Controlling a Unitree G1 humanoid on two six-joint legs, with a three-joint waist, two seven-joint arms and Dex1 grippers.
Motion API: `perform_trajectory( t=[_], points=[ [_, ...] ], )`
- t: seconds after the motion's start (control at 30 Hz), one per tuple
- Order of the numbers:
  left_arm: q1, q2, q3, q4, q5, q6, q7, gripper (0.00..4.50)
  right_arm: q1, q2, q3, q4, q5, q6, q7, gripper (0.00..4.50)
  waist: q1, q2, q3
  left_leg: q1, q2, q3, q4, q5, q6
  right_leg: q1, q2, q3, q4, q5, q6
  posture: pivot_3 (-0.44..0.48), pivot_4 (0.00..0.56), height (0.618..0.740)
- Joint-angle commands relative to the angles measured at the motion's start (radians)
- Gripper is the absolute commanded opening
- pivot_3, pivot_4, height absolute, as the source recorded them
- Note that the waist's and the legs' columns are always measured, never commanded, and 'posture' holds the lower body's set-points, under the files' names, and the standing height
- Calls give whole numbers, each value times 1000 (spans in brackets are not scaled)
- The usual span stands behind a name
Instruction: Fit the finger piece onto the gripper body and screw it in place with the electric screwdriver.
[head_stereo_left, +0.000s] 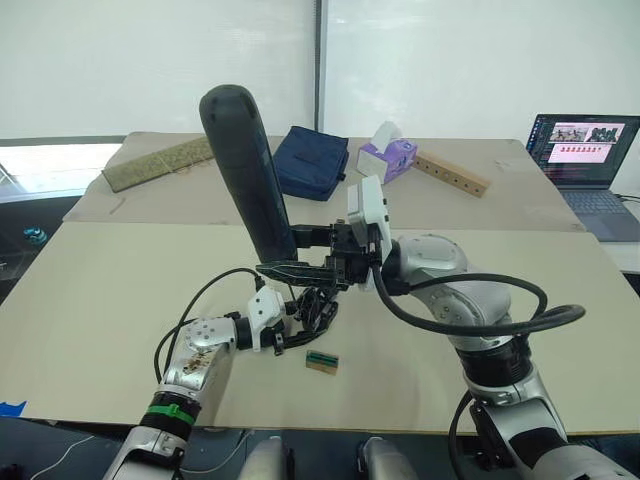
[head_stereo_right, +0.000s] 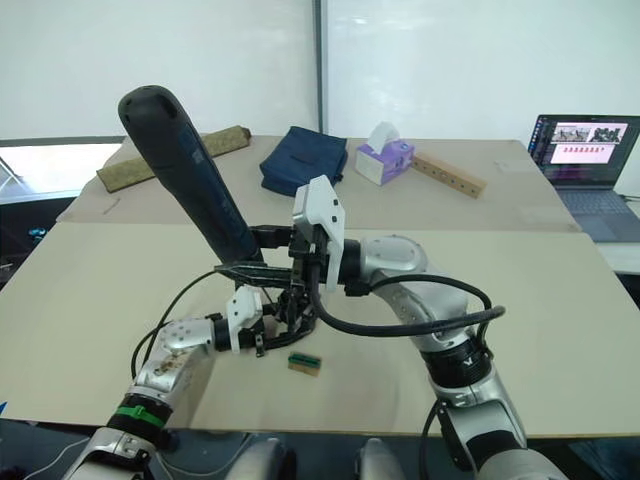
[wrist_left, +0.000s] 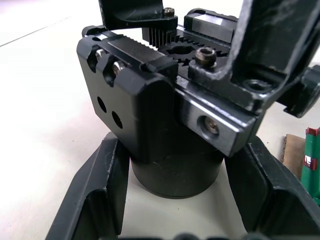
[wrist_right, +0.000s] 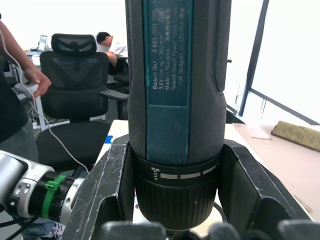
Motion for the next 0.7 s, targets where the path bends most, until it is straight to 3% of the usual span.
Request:
perform_trajectory(
  t=[0.03, 0.7],
  points=[
    [39, 11, -49, 11, 35, 52, -8, 2257, -6, 13, -16, -32, 4, -43, 16, 1898, -1, 0, 0, 0, 0, 0, 0, 0, 0, 0, 0, 0, 0, 0, 0, 0, 150, 740],
    [65, 36, -49, -48, 24, 95, 3, 2257, 17, 54, -7, 1, -34, -68, 38, 1898, -14, 0, 0, 0, 0, -3, -2, 0, 0, -1, 0, 0, -1, 0, 0, 0, 150, 740]
  ],
)
